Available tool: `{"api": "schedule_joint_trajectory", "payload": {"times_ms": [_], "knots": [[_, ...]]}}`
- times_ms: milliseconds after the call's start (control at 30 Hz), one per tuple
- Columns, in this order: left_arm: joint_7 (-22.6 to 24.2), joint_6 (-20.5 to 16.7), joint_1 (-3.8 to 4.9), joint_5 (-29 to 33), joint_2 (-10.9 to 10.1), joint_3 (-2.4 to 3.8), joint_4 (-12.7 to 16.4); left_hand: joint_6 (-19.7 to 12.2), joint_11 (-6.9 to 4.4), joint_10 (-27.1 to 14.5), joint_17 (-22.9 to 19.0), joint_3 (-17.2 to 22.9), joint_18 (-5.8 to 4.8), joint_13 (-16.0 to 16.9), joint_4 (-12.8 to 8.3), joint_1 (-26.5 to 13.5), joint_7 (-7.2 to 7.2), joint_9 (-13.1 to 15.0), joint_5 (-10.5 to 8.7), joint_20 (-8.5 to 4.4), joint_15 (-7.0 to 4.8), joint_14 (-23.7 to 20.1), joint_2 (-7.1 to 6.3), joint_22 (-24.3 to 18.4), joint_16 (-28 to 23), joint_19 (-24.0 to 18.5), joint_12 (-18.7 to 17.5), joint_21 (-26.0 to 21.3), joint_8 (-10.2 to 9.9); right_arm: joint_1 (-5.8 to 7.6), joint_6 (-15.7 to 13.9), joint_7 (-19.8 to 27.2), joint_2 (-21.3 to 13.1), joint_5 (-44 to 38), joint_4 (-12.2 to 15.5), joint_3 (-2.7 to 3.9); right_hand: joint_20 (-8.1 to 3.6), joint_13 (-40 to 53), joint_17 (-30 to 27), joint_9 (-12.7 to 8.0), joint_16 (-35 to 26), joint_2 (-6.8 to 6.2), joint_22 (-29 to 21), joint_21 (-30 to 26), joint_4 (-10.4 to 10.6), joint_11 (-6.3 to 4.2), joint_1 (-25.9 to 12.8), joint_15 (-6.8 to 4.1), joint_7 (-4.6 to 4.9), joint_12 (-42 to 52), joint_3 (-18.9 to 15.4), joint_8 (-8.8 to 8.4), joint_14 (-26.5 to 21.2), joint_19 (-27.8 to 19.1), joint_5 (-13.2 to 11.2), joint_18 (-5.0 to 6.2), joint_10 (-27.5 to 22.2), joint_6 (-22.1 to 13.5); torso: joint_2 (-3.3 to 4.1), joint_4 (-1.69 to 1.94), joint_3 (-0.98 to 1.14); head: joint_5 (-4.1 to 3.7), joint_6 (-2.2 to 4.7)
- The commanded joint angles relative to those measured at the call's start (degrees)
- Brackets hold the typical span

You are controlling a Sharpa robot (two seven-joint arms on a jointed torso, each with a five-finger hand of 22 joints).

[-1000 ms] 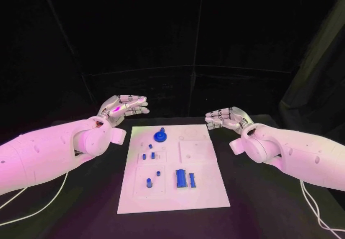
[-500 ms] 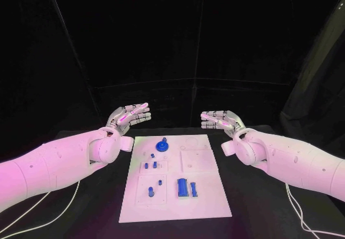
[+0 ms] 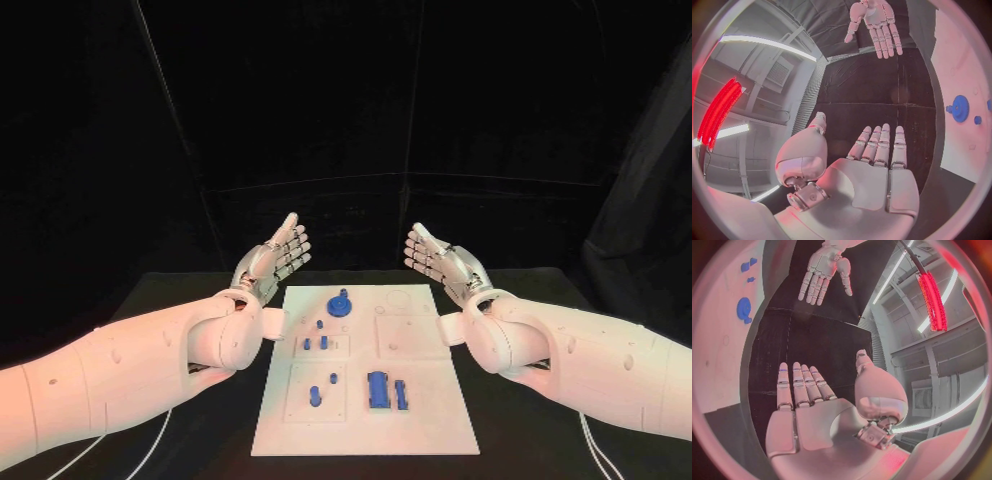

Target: Assemble the parts on the task board

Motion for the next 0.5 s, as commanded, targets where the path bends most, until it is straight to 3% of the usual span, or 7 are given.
{"api": "schedule_joint_trajectory", "payload": {"times_ms": [33, 67, 100, 133, 167, 200, 500], "knots": [[1.2, -12.3, -1.00, -3.0, -0.9, 0.95, 3.5, -7.2, -3.20, -7.1, -2.1, -0.6, -5.74, -0.2, 0.0, -10.4, -2.03, -0.2, -0.44, -2.26, -1.87, -7.0, -0.02, -2.2, -1.9, -6.2, -1.7, -0.8, -0.4, -0.29, -11.3, 4.0, -1.1, 5.6, 3.7, 0.25, -1.97, -0.2, -0.2, -0.2, -0.5, -0.13, -5.5, -2.1, 0.1, -2.76, -11.0, -0.92, -4.24, -0.4, 1.0, -0.44, -9.0, -7.6, -1.6, -1.72, -8.1, -7.1, -0.04, 0.12, 0.06, -0.01, 0.00], [1.2, -13.6, -1.35, -3.3, -1.1, 1.26, 4.5, -7.8, -3.20, -7.7, -2.1, -0.6, -5.74, -0.2, 0.0, -11.3, -2.03, -0.2, -0.44, -2.45, -1.87, -7.6, -0.02, -2.4, -6.1, -6.7, -1.7, -0.8, -0.4, -0.41, -12.2, 4.2, -1.4, 6.1, 4.7, 0.29, -2.11, -0.2, -0.2, -0.2, -0.5, -0.13, -5.5, -2.1, 0.1, -2.76, -11.9, -0.92, -4.24, -0.4, 1.0, -0.44, -9.7, -8.3, -1.6, -1.72, -8.8, -7.8, -0.04, 0.12, 0.06, -0.01, 0.00], [1.3, -14.8, -1.68, -3.5, -1.4, 1.54, 5.4, -8.4, -3.20, -8.2, -2.1, -0.6, -5.74, -0.2, 0.0, -12.1, -2.03, -0.2, -0.44, -2.63, -1.87, -8.2, -0.02, -2.6, -6.1, -7.2, -1.7, -0.8, -0.4, -0.52, -13.1, 4.5, -1.7, 6.5, 5.6, 0.33, -6.23, -0.2, -0.2, -0.2, -0.5, -0.13, -5.5, -2.1, 0.1, -2.76, -12.8, -0.92, -4.24, -0.4, 1.0, -0.44, -10.5, -8.9, -1.6, -1.72, -9.5, -8.4, -0.04, 0.12, 0.06, -0.01, 0.00], [1.3, -15.9, -1.98, -3.7, -1.6, 1.80, 6.2, -9.0, -3.20, -8.8, -2.1, -0.6, -5.74, -0.2, 0.0, -13.0, -2.03, -0.2, -0.44, -2.83, -1.87, -8.7, -0.02, -2.8, -6.1, -7.7, -1.7, -0.8, -0.4, -0.61, -13.9, 4.7, -1.9, 6.9, 6.3, 0.36, -6.23, -0.2, -0.2, -0.2, -0.5, -0.13, -5.5, -2.1, 0.1, -2.76, -13.7, -0.92, -4.24, -0.4, 1.0, -0.44, -11.1, -9.5, -1.6, -1.72, -10.1, -8.9, -0.04, 0.12, 0.06, -0.01, 0.00], [1.4, -17.3, -2.36, -4.0, -1.9, 2.13, 7.3, -9.7, -3.20, -9.5, -2.1, -0.6, -5.74, -0.2, 0.0, -14.0, -2.03, -0.2, -0.44, -3.03, -1.87, -9.4, -0.02, -3.0, -6.1, -8.3, -1.7, -0.8, -0.4, -0.73, -14.8, 4.9, -2.2, 7.3, 7.3, 0.40, -6.23, -0.2, -0.2, -0.2, -0.5, -0.13, -5.5, -2.1, 0.1, -2.76, -14.9, -0.92, -4.24, -0.4, 1.0, -0.44, -12.2, -10.3, -1.6, -5.74, -11.1, -9.7, -0.04, 0.12, 0.06, -0.01, 0.00], [1.4, -18.0, -2.58, -4.1, -2.0, 2.32, 7.9, -10.2, -3.20, -10.0, -2.1, -0.6, -5.74, -0.2, 0.0, -14.7, -2.03, -0.2, -0.44, -7.07, -1.87, -9.9, -0.02, -7.0, -6.1, -8.7, -1.7, -0.8, -0.4, -0.79, -15.3, 5.0, -2.4, 7.5, 7.7, 0.42, -6.23, -0.2, -0.2, -0.2, -0.5, -0.13, -5.5, -2.1, 0.1, -2.76, -15.6, -0.92, -4.24, -0.4, 1.0, -0.44, -12.7, -10.7, -1.6, -5.74, -11.6, -10.2, -0.04, 0.12, 0.06, -0.01, 0.00], [1.5, -20.3, -3.22, -4.6, -2.5, 2.88, 9.7, -14.0, -3.20, -13.7, -2.1, -0.6, -5.74, -0.2, 0.0, -20.2, -2.03, -0.2, -0.44, -7.07, -1.87, -13.6, -0.02, -7.0, -6.1, -11.8, -1.7, -0.8, -0.4, -0.89, -16.1, 5.3, -2.6, 7.9, 8.5, 0.45, -6.23, -0.2, -0.2, -0.2, -0.5, -0.13, -5.5, -2.1, 0.1, -2.76, -21.6, -0.92, -4.24, -0.4, 1.0, -0.44, -17.5, -14.8, -1.6, -5.74, -16.0, -14.1, -0.04, 0.12, 0.06, -0.01, 0.00]]}}
